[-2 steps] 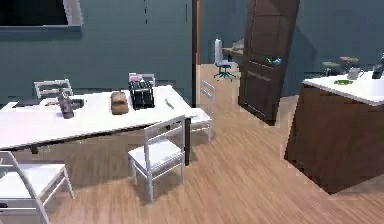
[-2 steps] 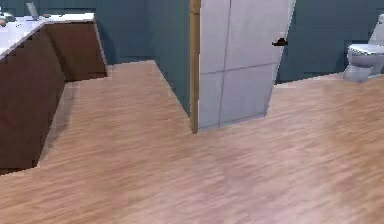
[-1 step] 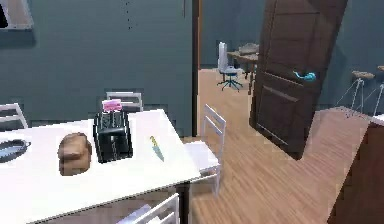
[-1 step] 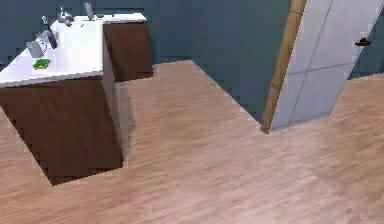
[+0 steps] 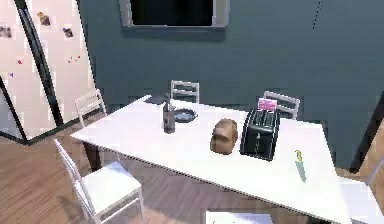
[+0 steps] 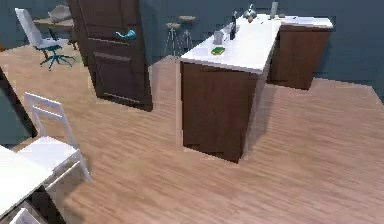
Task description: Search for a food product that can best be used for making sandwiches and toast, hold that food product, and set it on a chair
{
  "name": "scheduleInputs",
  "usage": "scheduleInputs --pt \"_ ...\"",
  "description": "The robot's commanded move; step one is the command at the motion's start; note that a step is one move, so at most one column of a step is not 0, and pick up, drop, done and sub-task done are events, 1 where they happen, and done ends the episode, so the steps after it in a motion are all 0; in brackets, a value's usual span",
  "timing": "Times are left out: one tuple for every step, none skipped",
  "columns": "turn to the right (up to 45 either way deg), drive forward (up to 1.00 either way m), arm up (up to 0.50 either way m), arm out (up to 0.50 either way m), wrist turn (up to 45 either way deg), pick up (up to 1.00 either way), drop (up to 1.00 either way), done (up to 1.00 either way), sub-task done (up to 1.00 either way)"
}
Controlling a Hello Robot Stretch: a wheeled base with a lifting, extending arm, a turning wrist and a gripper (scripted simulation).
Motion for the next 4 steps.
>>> scheduleInputs --pt "-45.0 0.0 0.0 0.0 0.0 0.0 0.0 0.0 0.0" --pt "-30.0 0.0 0.0 0.0 0.0 0.0 0.0 0.0 0.0" --pt "45.0 0.0 0.0 0.0 0.0 0.0 0.0 0.0 0.0" --pt "9.0 0.0 0.0 0.0 0.0 0.0 0.0 0.0 0.0"
